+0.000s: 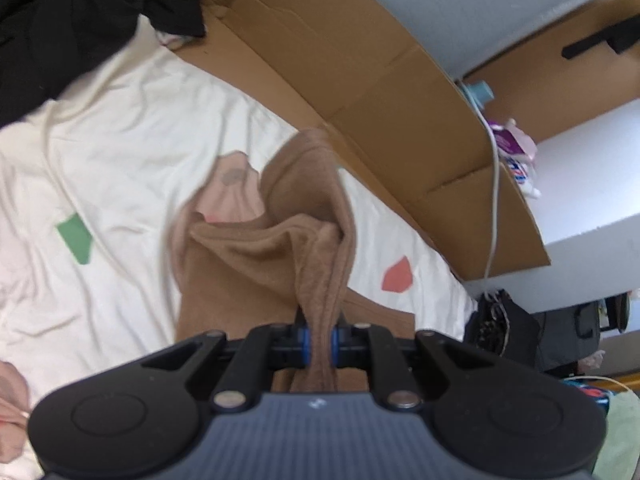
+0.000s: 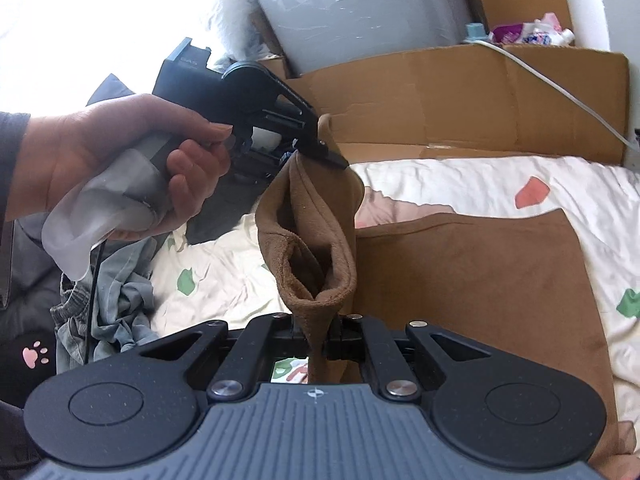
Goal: Fold clothes
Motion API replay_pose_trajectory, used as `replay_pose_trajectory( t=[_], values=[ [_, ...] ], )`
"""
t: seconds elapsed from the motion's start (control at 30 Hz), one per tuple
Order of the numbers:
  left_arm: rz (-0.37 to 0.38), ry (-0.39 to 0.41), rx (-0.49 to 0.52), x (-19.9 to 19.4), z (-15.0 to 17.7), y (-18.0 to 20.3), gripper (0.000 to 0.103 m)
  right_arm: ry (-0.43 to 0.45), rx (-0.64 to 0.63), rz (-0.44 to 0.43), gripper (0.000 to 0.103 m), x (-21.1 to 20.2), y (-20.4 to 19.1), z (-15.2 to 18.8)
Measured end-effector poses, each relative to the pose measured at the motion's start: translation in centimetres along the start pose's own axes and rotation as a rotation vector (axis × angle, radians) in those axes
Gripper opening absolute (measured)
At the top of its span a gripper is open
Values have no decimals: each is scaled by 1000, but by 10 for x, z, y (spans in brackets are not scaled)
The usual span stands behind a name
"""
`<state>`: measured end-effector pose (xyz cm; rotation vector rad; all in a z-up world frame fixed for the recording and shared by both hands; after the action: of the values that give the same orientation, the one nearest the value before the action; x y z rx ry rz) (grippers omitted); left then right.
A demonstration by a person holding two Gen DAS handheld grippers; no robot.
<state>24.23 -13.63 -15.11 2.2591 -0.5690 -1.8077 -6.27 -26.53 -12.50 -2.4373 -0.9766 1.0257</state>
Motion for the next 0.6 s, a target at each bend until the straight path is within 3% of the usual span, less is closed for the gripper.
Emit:
replay_pose_trajectory(
  t=[0.33,0.6],
  values=[
    [27,-40,55,40,15,43,10,50,158,53,2,-18,49,17],
    [30,-91,117,66,38,75,10,44,209,100,2,-37,73,33]
  ],
)
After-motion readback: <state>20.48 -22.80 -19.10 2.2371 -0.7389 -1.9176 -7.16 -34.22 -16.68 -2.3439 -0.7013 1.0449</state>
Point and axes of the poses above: each gripper's, at about its wrist camera, not at the fingertips, and x roughly the way its jaws point, y to its right, z to its underside, the point moved 3 cm from there along x, roughly the way its jaws point, and after that the axes turned 11 degrees about -z, right-handed, at the moved point
